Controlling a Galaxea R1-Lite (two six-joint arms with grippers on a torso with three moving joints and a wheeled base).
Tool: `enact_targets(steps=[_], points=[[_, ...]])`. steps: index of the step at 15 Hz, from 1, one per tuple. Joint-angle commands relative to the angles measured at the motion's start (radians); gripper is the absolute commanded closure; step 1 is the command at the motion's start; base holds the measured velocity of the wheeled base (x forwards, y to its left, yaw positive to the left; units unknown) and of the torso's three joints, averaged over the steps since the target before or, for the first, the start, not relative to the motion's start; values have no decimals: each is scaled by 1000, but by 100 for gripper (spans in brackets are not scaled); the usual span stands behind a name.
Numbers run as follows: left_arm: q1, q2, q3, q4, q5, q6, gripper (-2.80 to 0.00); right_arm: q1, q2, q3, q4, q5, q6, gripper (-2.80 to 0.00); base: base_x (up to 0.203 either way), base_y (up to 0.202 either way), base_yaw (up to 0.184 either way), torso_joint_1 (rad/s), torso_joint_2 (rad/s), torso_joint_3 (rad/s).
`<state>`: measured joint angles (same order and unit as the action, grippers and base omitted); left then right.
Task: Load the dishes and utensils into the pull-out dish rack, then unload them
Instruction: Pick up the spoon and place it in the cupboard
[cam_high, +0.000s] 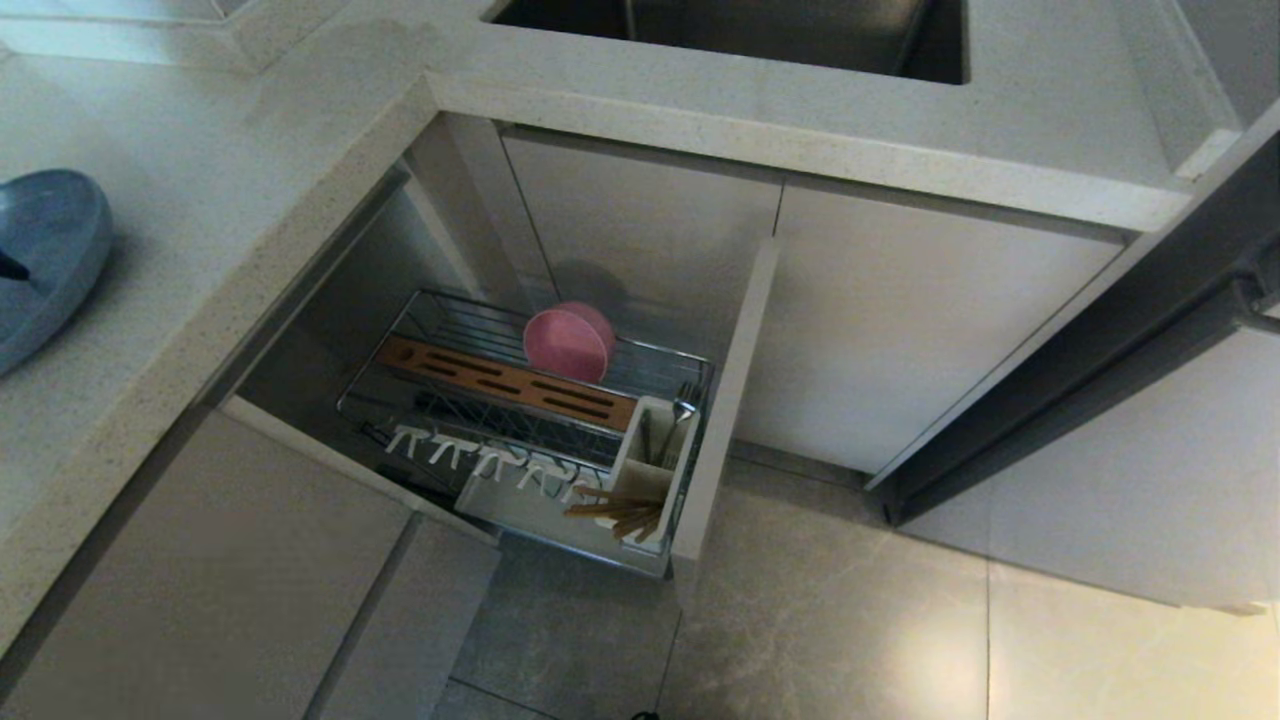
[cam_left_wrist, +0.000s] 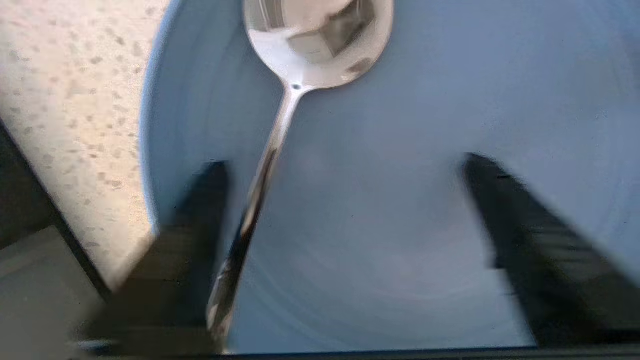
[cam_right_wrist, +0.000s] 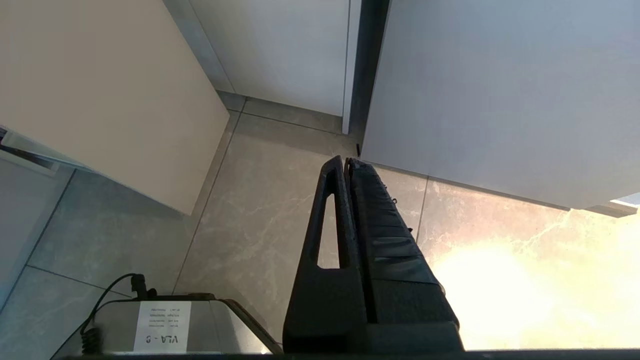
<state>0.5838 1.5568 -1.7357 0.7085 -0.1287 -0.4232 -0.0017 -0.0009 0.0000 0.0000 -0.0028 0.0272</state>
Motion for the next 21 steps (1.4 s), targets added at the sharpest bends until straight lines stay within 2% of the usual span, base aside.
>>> enact_targets(steps=[1,14,21], points=[[1,2,0,3,-2,-13,0,0,-1,0,0,0,0,0,0,0,0,0,0,0],[-1,-6,-5,4,-2,-17,0,0,-1,0,0,0,0,0,0,0,0,0,0,0],[-21,-156,-55,1,-1,-19,0,0,-1,0,0,0,0,0,0,0,0,0,0,0]])
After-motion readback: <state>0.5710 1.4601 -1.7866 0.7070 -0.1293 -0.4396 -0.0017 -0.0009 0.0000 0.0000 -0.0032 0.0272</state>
